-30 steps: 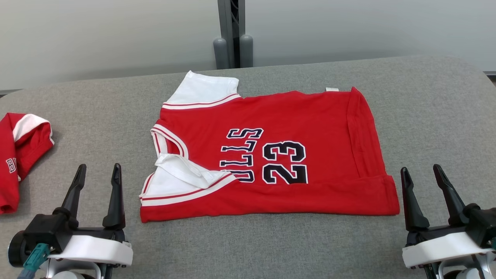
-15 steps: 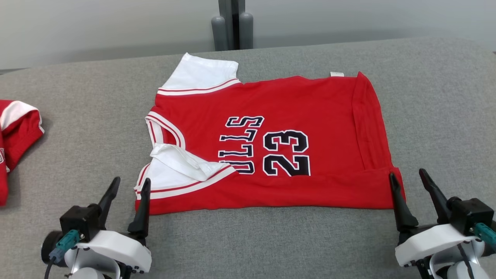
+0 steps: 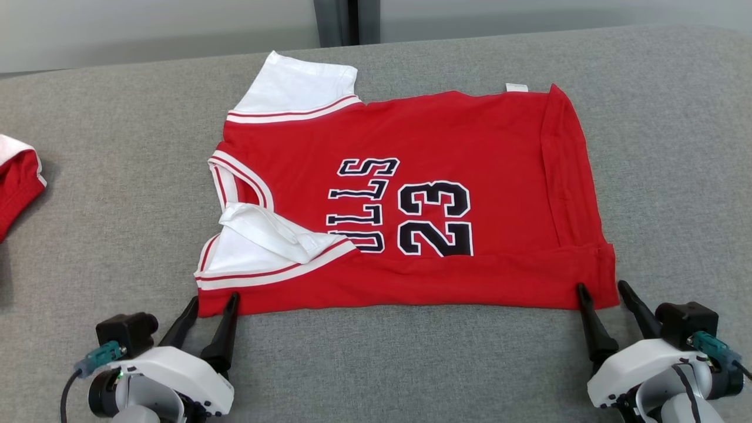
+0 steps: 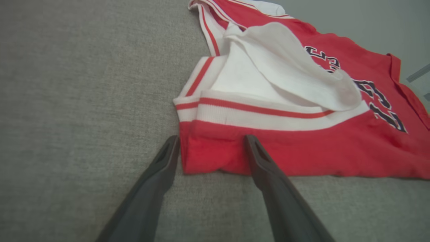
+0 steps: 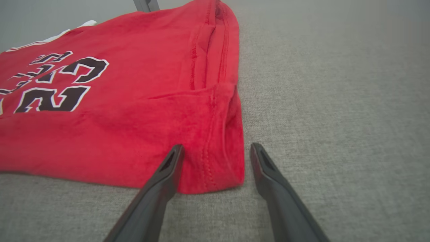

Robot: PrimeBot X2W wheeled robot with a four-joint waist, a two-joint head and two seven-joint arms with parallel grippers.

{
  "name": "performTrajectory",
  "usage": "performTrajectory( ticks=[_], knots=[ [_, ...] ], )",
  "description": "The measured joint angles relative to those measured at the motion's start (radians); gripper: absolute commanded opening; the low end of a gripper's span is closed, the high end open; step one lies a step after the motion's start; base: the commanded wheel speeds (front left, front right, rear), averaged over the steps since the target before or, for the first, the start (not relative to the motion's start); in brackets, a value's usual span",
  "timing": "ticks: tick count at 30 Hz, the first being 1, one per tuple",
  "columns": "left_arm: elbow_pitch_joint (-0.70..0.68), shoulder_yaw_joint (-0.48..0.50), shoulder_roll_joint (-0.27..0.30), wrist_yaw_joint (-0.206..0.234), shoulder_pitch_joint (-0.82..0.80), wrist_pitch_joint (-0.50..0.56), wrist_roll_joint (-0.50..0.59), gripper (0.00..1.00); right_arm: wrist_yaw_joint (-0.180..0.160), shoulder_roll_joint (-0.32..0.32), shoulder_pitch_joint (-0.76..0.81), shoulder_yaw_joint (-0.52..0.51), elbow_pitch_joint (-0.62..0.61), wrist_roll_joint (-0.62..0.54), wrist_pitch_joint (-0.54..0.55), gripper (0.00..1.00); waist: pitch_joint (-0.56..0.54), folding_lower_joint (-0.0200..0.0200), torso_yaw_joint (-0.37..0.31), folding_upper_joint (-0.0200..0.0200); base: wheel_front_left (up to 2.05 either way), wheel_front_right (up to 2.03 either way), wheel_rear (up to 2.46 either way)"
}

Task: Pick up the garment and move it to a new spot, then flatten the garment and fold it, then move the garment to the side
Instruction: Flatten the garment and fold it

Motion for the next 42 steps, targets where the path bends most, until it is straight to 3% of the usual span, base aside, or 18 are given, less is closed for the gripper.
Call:
performTrajectory(
  ticks=[1, 2, 3, 4, 14, 19, 27, 29, 30, 31, 32, 33, 38, 42],
  knots=[
    [0.005, 0.002, -0.001, -0.009, -0.005, 0.011, -0.012, 1.0, 0.0, 0.0, -0.009, 0.004, 0.013, 0.006, 0.0, 1.0, 0.001, 0.0, 0.0, 0.0, 0.0, 0.0, 0.0],
    [0.01, 0.002, -0.001, -0.016, -0.012, 0.019, -0.02, 0.73, 0.0, 0.0, -0.016, 0.01, 0.022, 0.009, 0.0, 0.48, 0.002, 0.0, 0.0, 0.0, 0.0, 0.0, 0.0],
    [0.014, -0.001, 0.001, -0.022, -0.019, 0.031, -0.024, 0.02, 0.0, -0.001, -0.021, 0.017, 0.03, 0.015, 0.005, 0.26, 0.002, -0.0001, 0.0, 0.0, 0.0, 0.0, 0.0],
    [0.017, -0.003, 0.004, -0.03, -0.023, 0.045, -0.027, 0.0, 0.0, -0.002, -0.027, 0.023, 0.037, 0.02, -0.002, 0.0, 0.002, 0.0, 0.0, 0.0, 0.0, 0.0, 0.0],
    [-0.086, -0.019, 0.052, -0.044, 0.04, 0.109, -0.05, 0.0, 0.0, -0.039, -0.017, 0.049, -0.002, 0.11, 0.012, 0.0, -0.008, 0.0, 0.011, 0.0, 0.0, 0.0, 0.0],
    [-0.221, -0.016, 0.075, -0.012, 0.134, 0.146, -0.064, 0.0, 0.0, -0.074, 0.071, 0.028, -0.114, 0.151, 0.092, 0.0, -0.017, 0.0, 0.027, 0.0, 0.0, 0.0, 0.0],
    [-0.372, -0.011, 0.091, 0.057, 0.256, 0.199, -0.083, 0.0, 0.0, -0.072, 0.215, -0.045, -0.251, 0.163, 0.188, 0.0, -0.025, 0.0, 0.045, 0.0, 0.0, 0.0, 0.0],
    [-0.393, -0.016, 0.094, 0.058, 0.273, 0.208, -0.086, 0.0, 0.0, -0.07, 0.228, -0.046, -0.261, 0.164, 0.206, 0.0, -0.026, 0.0, 0.045, 0.0, 0.0, 0.0, 0.0],
    [-0.398, -0.018, 0.094, 0.058, 0.276, 0.216, -0.092, 0.12, 0.0, -0.071, 0.231, -0.044, -0.262, 0.164, 0.21, 0.0, -0.027, 0.0, 0.044, 0.0, 0.0, 0.0, 0.0],
    [-0.4, -0.019, 0.094, 0.063, 0.277, 0.215, -0.092, 0.66, 0.0, -0.071, 0.232, -0.044, -0.261, 0.165, 0.214, 0.0, -0.028, -0.0001, 0.044, 0.0, 0.0, 0.0, 0.0],
    [-0.404, -0.018, 0.094, 0.066, 0.277, 0.204, -0.088, 1.0, 0.0, -0.072, 0.231, -0.042, -0.261, 0.165, 0.214, 0.49, -0.028, -0.0001, 0.044, 0.0, 0.0, 0.0, 0.0],
    [-0.407, -0.016, 0.093, 0.069, 0.275, 0.189, -0.079, 1.0, 0.0, -0.074, 0.231, -0.041, -0.262, 0.165, 0.205, 1.0, -0.029, 0.0, 0.044, 0.0, 0.0, 0.0, 0.0],
    [-0.445, 0.019, 0.058, 0.082, 0.242, 0.064, -0.053, 1.0, 0.0, -0.072, 0.209, -0.089, -0.28, 0.146, 0.133, 1.0, -0.036, -0.0001, 0.042, 0.0, 0.0, 0.0, 0.0],
    [-0.465, 0.056, 0.065, 0.105, 0.184, -0.051, 0.024, 1.0, 0.0, -0.047, 0.169, -0.142, -0.348, 0.08, 0.058, 1.0, -0.042, 0.0, 0.036, 0.0, 0.0, 0.0, 0.0]
  ],
)
